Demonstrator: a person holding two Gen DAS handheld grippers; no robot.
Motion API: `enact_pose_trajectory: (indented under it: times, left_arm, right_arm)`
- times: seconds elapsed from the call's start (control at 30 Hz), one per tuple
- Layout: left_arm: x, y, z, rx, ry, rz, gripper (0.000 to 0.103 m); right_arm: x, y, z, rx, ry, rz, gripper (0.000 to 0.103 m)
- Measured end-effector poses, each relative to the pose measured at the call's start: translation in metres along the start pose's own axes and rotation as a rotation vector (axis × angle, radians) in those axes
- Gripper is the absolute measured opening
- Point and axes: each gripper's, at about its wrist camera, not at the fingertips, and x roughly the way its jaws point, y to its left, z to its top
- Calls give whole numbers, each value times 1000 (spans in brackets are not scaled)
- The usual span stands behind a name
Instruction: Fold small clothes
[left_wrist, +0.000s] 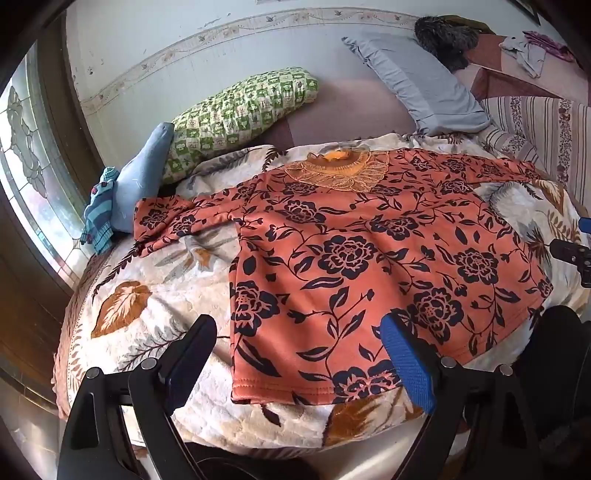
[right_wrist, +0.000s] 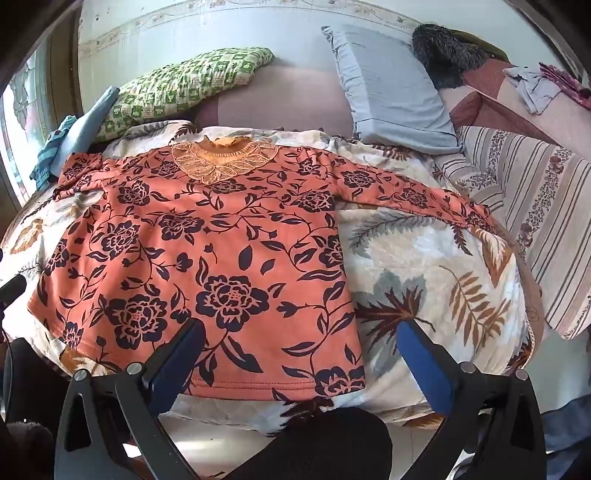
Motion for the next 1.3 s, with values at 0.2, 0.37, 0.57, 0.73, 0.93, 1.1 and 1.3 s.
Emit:
enact_pose_trajectory:
  times: [0.2, 0.37, 0.57, 0.73, 0.93, 1.1, 1.3]
  left_arm:
    - [7, 14, 3, -54, 55, -31, 89]
    - [1, 7, -6, -45, 12, -9, 89]
    - [-1, 5, -6, -33, 22, -28, 89]
    - [0, 4, -4, -26, 28, -48, 89]
    - [8, 2, -3, -19, 36, -64, 89]
    - [13, 3, -1, -31, 44, -77, 89]
    - [20, 5, -1, -56, 52, -90, 90]
  right_arm:
    - [-2, -1, -6, -7, -16, 50, 103]
    - [-5, -2, -1, -56, -23, 73, 103]
    - [-5, 0, 0, -93, -31, 82, 103]
    - [-2, 4, 1, -118, -31, 89, 103]
    - [0, 4, 1, -126, -23, 86, 103]
    - [5, 0, 2, -115, -8, 85, 103]
    - [8, -1, 2, -108, -2, 89, 103]
